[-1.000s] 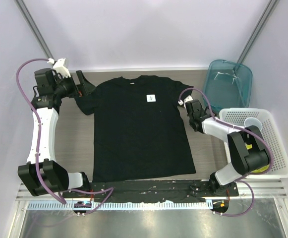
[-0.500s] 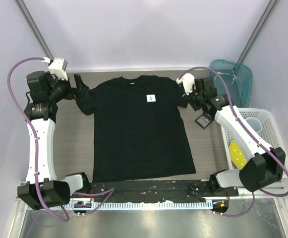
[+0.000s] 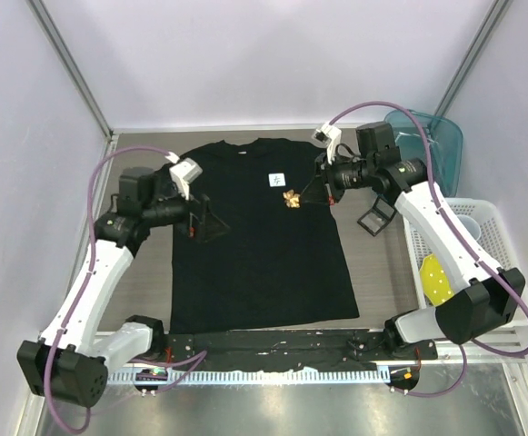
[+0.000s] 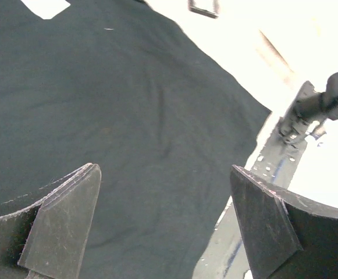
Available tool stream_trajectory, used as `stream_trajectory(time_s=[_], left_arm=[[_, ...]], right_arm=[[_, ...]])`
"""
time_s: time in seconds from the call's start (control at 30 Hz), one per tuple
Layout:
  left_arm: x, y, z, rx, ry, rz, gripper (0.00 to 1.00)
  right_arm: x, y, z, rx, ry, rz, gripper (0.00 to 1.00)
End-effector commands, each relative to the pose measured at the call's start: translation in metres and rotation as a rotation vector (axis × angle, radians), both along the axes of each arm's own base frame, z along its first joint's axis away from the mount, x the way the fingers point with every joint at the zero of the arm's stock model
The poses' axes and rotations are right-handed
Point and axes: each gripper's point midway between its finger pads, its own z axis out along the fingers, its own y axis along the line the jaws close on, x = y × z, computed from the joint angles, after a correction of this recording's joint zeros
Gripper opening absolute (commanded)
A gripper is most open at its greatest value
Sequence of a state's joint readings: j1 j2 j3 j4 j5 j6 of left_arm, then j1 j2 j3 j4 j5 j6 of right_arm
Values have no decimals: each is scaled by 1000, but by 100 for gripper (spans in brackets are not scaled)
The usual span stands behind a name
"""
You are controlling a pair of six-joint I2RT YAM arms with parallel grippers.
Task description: Pin the brooch onto the clothing
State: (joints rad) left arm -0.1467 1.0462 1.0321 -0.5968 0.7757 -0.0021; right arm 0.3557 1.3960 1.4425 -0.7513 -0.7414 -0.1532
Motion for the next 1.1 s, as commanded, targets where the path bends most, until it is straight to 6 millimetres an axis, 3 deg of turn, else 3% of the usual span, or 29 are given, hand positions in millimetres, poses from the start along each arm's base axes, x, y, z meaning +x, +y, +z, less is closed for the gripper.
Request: stream_trajectory(time_s=[0.0, 0.17, 0.27, 0.47, 0.6, 0.73, 1.07], left_arm=[[-7, -40, 35, -133, -90, -90, 95], [3, -59, 55, -200, -109, -51, 93], [-1, -78, 63, -219, -104, -61, 94], [1, -103, 55, -223, -56, -62, 92], [-5, -117, 62, -278, -35, -134, 89], [-15, -127, 66, -344, -5, -201, 86], [-6, -135, 59, -367, 38, -151, 72]], right_arm=[[-31, 31, 27, 223, 122, 115, 1], [-41, 36, 28, 282, 171, 128, 1], [-43, 38, 28, 306, 202, 118, 1], [-54, 43, 28, 324, 238, 158, 1], [-60, 46, 26, 322, 240, 182, 1], [-63, 47, 26, 318, 238, 197, 1], [-58, 49, 25, 310, 252, 149, 1]])
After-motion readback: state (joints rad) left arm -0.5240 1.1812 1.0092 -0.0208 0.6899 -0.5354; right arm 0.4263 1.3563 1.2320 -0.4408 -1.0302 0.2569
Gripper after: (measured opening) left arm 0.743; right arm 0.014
